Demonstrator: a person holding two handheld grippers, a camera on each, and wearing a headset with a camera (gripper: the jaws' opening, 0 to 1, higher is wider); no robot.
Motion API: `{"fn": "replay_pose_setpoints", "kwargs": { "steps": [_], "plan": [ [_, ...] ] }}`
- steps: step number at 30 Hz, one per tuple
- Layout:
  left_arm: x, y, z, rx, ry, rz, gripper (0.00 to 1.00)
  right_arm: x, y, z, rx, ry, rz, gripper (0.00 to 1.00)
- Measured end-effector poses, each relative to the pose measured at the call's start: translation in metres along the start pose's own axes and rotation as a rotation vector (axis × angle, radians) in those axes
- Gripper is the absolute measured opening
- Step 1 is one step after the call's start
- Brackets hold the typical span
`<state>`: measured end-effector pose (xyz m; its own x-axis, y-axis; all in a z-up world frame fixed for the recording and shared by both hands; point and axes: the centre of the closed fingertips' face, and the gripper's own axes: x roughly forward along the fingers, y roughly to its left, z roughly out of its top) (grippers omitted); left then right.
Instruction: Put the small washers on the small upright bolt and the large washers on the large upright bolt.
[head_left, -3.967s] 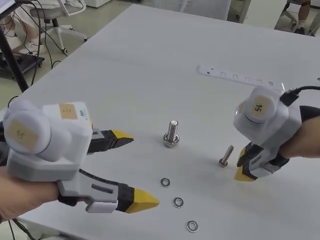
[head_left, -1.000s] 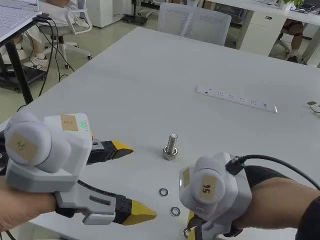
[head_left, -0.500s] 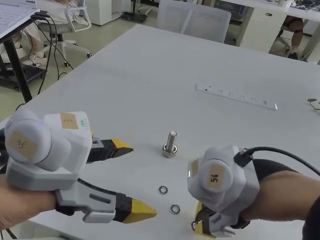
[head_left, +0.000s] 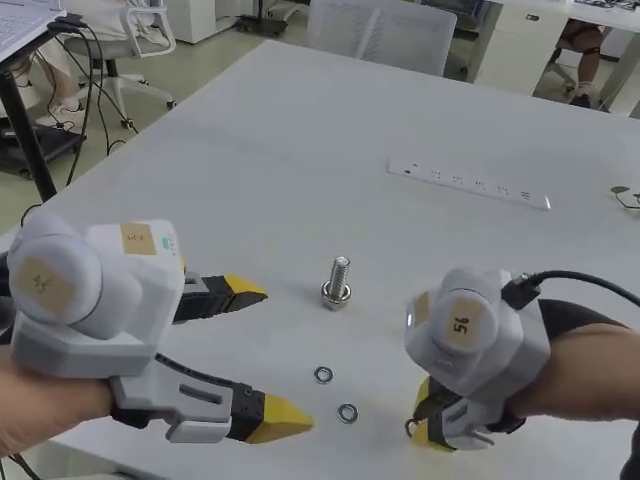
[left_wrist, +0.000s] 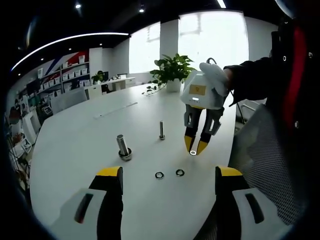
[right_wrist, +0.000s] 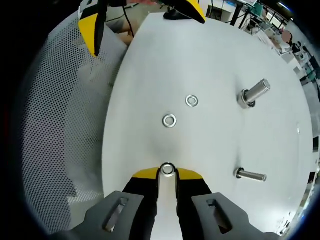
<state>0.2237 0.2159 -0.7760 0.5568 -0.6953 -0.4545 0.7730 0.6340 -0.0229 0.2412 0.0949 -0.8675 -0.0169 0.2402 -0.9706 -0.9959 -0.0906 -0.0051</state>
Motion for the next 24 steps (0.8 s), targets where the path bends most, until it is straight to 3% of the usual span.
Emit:
{"fn": "replay_pose_setpoints", "kwargs": {
  "steps": [13, 24],
  "plan": [
    [0.006, 0.001, -0.003, -0.003, 0.015, -0.015, 0.75, -0.009, -0.026, -0.026, 0.092, 0.0, -0.033, 0.13],
    [0.008, 0.002, -0.004, -0.004, 0.027, -0.022, 0.75, -0.015, -0.042, -0.041, 0.123, 0.011, -0.049, 0.13]
  ]
}}
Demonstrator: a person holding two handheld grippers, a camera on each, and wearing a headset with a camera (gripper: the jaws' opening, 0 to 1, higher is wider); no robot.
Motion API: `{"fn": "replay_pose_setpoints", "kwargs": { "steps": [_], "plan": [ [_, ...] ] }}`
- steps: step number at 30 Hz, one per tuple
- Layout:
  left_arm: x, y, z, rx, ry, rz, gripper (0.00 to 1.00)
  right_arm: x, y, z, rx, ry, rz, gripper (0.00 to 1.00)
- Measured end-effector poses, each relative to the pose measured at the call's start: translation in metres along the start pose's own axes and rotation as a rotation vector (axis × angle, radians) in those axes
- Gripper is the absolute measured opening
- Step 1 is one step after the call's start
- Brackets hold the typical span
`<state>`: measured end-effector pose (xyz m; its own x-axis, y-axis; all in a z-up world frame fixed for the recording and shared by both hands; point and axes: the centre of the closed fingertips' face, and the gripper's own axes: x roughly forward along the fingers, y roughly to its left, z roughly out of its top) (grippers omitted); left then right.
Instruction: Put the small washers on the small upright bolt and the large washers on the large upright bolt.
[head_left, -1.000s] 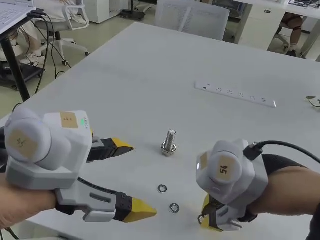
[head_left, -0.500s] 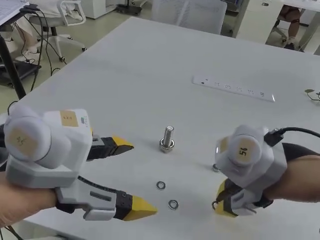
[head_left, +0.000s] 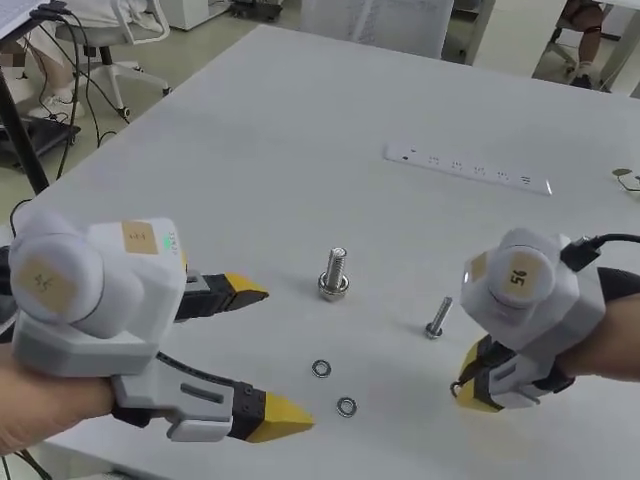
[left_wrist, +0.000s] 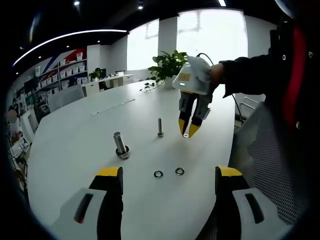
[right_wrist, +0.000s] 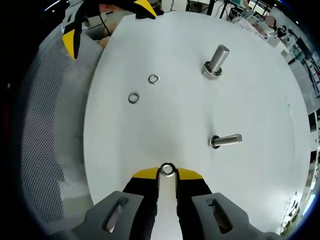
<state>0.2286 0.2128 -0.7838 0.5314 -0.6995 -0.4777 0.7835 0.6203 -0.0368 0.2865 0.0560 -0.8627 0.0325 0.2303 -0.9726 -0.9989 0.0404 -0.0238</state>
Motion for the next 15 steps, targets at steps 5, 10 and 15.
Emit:
{"fn": "replay_pose_setpoints", "kwargs": {
  "steps": [5, 10, 15],
  "plan": [
    [0.001, 0.0, -0.001, 0.001, 0.008, -0.002, 0.75, -0.004, -0.01, -0.003, 0.003, 0.007, -0.012, 0.13],
    [0.001, 0.0, -0.003, -0.001, 0.012, -0.001, 0.75, -0.009, -0.022, -0.003, 0.003, 0.011, -0.027, 0.13],
    [0.001, 0.001, -0.003, -0.009, 0.011, 0.001, 0.75, -0.015, -0.029, 0.0, -0.004, 0.008, -0.041, 0.13]
  ]
}}
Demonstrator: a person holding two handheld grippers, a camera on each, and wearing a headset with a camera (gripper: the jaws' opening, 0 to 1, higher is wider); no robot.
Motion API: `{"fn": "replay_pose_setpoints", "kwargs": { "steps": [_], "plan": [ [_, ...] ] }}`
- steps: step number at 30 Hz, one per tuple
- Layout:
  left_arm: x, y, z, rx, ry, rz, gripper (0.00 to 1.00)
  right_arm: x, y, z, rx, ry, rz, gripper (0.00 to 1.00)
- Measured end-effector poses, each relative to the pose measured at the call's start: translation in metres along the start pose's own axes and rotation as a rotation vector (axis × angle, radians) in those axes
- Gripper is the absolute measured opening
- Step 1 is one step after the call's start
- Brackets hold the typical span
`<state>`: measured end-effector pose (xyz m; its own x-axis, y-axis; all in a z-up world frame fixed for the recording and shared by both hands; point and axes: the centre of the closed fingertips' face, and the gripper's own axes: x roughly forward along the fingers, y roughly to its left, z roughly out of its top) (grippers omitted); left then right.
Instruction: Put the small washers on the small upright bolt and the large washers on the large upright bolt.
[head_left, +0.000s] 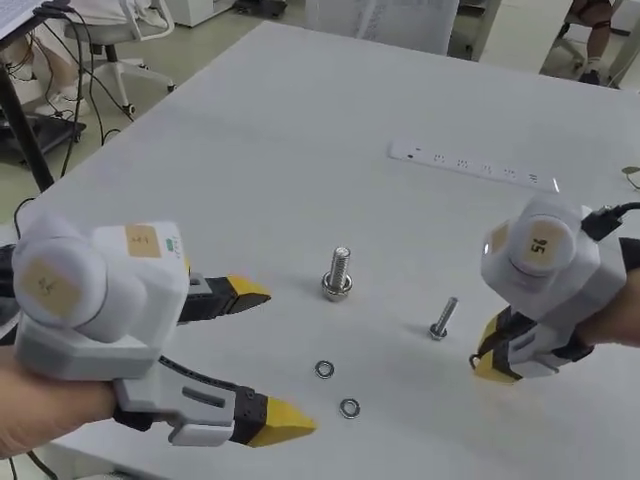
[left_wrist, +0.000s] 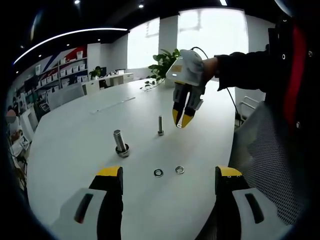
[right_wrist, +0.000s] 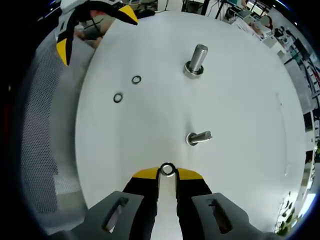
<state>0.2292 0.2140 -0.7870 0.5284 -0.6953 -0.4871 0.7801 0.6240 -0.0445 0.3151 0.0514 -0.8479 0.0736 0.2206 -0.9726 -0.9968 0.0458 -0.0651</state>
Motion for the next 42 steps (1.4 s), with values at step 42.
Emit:
{"fn": "replay_pose_setpoints", "kwargs": {
  "steps": [42],
  "plan": [
    [0.0, 0.003, 0.0, -0.012, -0.011, 0.005, 0.74, -0.04, -0.033, 0.045, -0.089, -0.047, -0.075, 0.13]
  ]
}}
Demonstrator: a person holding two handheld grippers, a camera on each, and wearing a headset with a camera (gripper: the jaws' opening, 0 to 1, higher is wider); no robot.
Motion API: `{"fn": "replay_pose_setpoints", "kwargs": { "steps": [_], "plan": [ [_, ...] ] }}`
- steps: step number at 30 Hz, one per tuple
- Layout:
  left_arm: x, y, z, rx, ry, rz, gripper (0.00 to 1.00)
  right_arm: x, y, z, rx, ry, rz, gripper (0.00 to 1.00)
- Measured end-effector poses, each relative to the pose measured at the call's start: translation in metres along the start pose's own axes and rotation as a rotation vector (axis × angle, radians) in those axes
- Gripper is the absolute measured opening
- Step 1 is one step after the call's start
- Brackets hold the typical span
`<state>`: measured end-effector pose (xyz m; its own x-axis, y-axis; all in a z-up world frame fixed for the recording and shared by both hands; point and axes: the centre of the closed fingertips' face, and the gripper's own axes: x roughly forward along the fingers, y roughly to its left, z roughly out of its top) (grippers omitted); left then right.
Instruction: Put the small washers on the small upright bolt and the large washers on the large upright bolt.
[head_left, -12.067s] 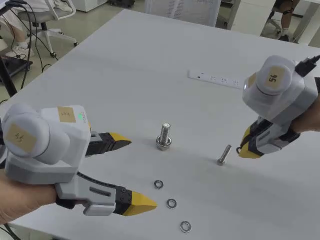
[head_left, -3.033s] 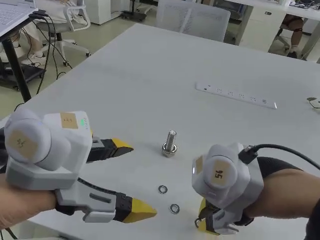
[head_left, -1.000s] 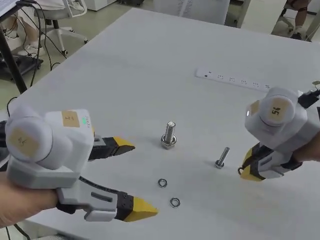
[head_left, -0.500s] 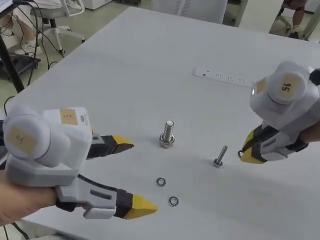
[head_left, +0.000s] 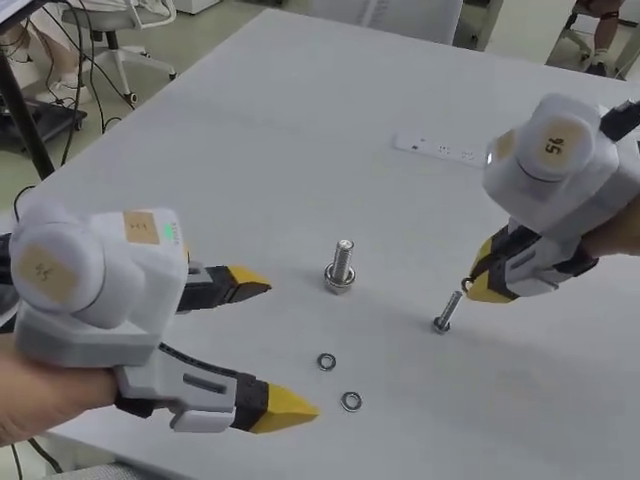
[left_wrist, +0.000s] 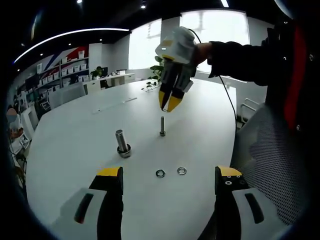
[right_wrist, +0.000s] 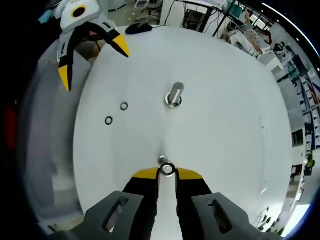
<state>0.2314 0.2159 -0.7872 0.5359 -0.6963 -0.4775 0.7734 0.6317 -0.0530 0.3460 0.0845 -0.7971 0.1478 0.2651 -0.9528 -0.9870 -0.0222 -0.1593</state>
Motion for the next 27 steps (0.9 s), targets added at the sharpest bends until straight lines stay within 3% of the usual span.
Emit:
{"fn": "replay_pose_setpoints", "kwargs": {
  "steps": [27],
  "plan": [
    [0.0, 0.003, -0.004, -0.018, 0.005, 0.001, 0.74, 0.016, 0.001, -0.002, -0.033, 0.051, 0.045, 0.13]
  ]
}}
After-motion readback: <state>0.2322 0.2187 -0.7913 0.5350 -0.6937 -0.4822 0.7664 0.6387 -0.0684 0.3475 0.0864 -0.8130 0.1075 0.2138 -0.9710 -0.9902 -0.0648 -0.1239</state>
